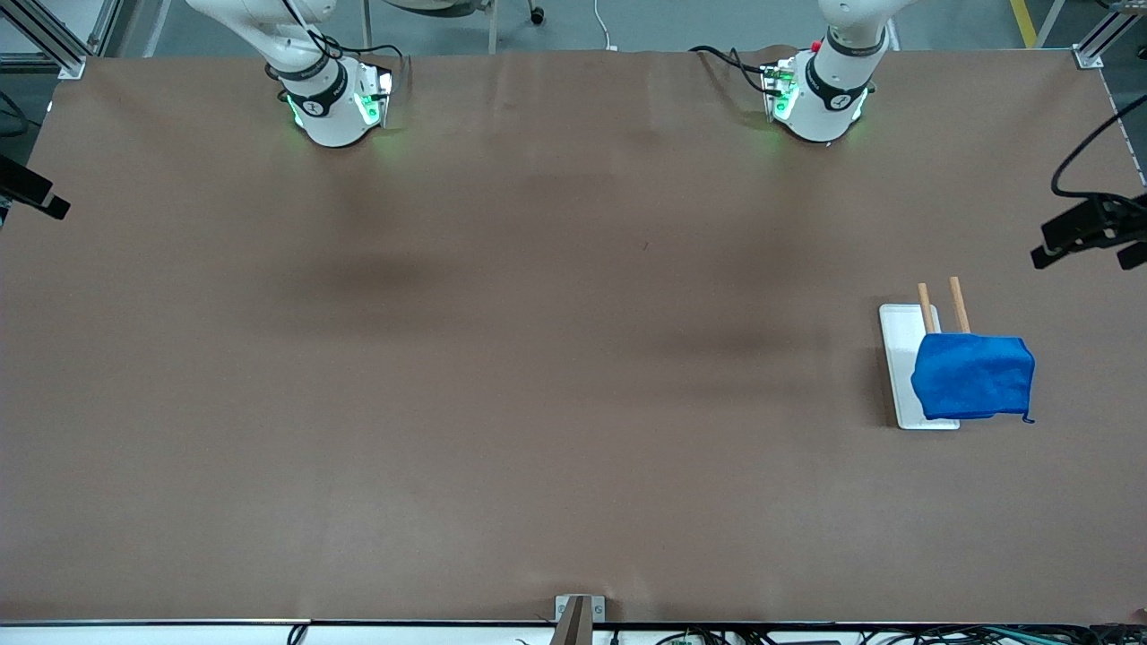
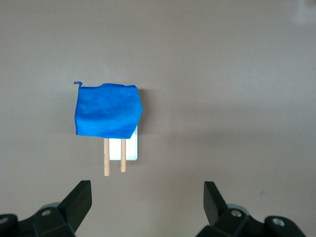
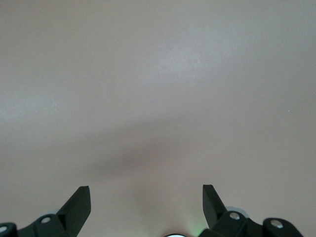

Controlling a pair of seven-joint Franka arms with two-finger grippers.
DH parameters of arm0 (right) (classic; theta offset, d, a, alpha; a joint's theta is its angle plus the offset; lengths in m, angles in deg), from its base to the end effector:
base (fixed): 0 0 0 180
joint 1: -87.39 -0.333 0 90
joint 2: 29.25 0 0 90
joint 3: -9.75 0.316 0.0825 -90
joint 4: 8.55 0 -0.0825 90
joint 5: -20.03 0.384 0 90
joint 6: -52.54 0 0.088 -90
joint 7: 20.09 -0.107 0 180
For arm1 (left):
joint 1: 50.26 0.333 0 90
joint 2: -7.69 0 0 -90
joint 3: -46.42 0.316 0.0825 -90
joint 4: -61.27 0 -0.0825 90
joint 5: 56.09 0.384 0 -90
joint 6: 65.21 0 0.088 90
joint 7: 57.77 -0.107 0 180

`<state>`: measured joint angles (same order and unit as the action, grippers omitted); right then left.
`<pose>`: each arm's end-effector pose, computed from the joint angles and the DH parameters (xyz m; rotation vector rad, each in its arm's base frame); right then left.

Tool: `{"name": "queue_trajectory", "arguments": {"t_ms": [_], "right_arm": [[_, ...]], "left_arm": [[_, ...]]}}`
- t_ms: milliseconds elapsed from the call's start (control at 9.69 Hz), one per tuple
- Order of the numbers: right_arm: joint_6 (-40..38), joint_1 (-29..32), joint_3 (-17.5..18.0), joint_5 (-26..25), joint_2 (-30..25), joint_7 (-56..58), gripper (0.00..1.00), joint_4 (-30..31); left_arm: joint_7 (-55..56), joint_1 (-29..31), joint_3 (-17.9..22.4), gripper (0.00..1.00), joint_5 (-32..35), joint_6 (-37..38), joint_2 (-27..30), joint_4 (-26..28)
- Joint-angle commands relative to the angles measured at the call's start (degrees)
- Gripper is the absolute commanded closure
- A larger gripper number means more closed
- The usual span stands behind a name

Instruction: Right arm passes towel to left arm to hang

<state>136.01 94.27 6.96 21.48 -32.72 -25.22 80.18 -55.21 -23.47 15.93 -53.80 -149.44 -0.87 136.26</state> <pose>0.5166 -0.0860 0.6577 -3.0865 0.3968 0.0470 0.5843 -0.0052 0.6631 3.1037 -0.0142 0.0468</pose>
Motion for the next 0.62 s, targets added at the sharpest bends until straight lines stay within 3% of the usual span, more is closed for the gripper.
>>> {"name": "queue_trajectory", "arguments": {"t_ms": [0,103,516], "right_arm": [[-0.86,0.15,0.16,-0.83,0.22,0.56,0.00,-1.27],[-0.86,0.15,0.16,-1.00,0.30,0.56,0.00,-1.36],[-0.86,0.15,0.25,-1.01,0.22,0.56,0.00,-1.27]], "left_arm": [[3.31,-8.36,5.39,0.00,0.43,0.64,2.04,3.39],[4.89,-14.43,11.35,0.00,-1.31,0.64,4.40,5.93],[5.79,-22.91,18.43,0.00,-2.82,0.03,13.02,17.18]]}}
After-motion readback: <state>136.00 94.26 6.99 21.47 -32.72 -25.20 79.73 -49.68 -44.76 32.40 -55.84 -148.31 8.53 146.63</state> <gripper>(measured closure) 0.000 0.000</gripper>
